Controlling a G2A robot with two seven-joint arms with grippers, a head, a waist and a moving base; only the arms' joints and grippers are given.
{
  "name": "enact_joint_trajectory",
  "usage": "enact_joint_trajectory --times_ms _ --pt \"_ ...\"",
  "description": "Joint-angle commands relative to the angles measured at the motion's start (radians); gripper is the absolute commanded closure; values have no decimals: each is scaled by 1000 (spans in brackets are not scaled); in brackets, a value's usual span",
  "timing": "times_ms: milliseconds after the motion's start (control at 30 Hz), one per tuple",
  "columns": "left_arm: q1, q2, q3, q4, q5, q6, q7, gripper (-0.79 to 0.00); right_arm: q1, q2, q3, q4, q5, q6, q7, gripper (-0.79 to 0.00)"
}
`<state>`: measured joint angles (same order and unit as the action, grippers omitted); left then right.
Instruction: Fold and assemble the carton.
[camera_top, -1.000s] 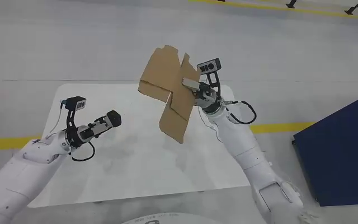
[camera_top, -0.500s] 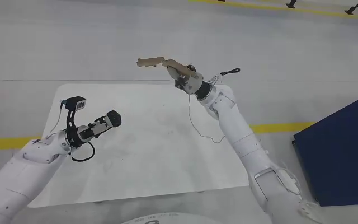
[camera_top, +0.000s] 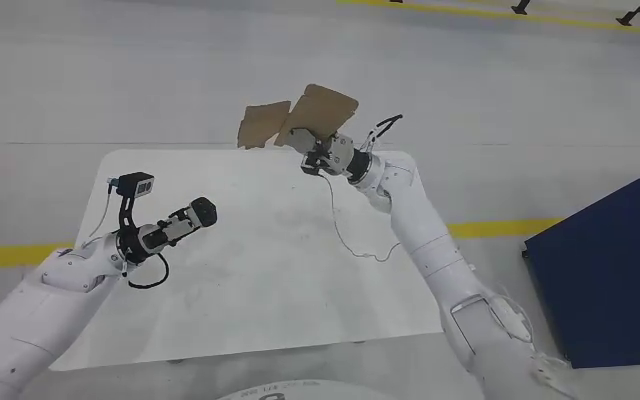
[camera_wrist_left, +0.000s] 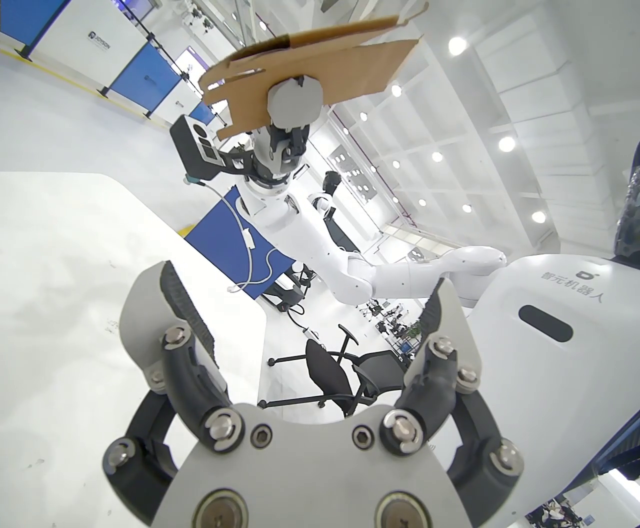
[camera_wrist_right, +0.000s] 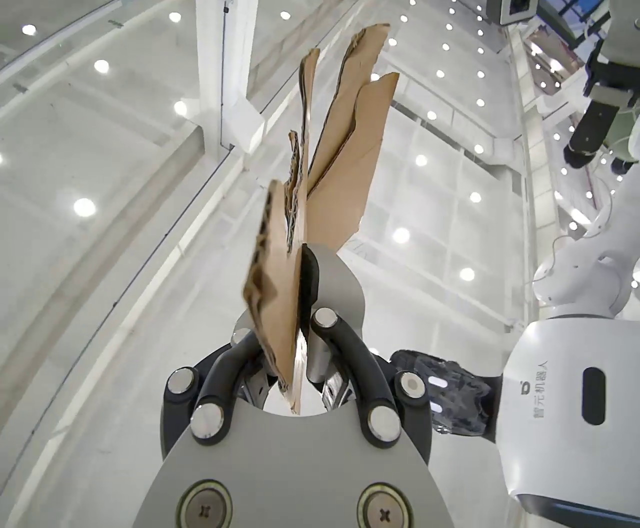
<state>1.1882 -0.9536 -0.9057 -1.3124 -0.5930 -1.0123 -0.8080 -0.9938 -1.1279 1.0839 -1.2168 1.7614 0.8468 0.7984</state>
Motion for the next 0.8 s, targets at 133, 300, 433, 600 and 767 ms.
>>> enact_joint_trajectory --times_ms 133,300,433,600,767 --pt "0 0 0 0 0 0 0 -785 1 -9 -5 4 36 23 -26 0" --pt "0 0 0 0 0 0 0 -785 7 -24 -20 35 159 128 -24 0" --pt "0 0 0 0 0 0 0 -785 33 -35 -61 73 416 165 -50 0" --pt "0 0 0 0 0 0 0 -785 55 -30 -103 69 651 165 -120 0" --pt "0 0 0 0 0 0 0 -785 60 -14 -112 37 815 165 -157 0"
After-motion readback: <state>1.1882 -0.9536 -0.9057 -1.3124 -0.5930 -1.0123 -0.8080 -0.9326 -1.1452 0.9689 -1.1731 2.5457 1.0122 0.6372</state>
